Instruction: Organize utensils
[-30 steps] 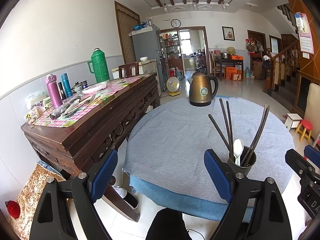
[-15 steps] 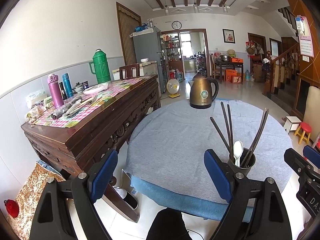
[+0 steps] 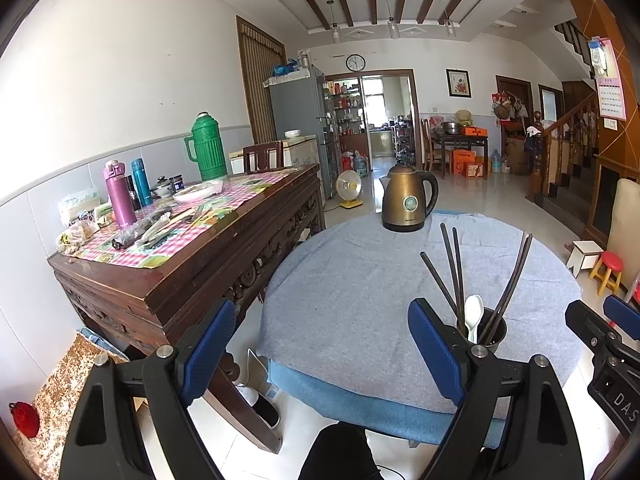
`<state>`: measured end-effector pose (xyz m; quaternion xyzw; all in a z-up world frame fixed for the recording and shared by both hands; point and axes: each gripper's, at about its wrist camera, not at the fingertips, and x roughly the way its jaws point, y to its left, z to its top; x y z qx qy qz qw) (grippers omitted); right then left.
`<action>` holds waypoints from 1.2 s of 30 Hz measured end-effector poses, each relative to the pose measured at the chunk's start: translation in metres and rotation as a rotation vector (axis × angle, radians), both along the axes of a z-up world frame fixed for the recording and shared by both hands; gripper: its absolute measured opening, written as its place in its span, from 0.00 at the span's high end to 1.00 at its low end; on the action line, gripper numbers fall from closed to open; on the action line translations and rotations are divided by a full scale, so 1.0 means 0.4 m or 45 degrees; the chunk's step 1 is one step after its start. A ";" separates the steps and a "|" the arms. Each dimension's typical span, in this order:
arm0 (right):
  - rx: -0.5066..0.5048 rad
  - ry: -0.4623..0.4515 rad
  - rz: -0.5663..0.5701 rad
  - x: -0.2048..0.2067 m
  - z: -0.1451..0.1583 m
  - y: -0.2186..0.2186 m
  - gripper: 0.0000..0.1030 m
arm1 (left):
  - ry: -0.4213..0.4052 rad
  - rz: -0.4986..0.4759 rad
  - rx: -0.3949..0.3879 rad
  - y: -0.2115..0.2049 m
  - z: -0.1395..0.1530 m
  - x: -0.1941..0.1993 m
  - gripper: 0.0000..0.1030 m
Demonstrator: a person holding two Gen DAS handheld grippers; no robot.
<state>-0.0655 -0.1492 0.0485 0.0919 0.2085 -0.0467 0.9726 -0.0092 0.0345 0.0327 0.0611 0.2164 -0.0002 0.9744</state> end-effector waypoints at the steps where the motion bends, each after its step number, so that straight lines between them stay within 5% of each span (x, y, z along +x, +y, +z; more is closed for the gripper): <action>1: 0.000 -0.002 0.000 -0.002 0.001 -0.001 0.31 | -0.003 0.000 0.000 0.000 0.002 -0.002 0.14; 36: -0.030 -0.002 0.015 -0.003 0.016 0.032 0.31 | 0.006 0.015 -0.011 0.027 -0.008 -0.005 0.14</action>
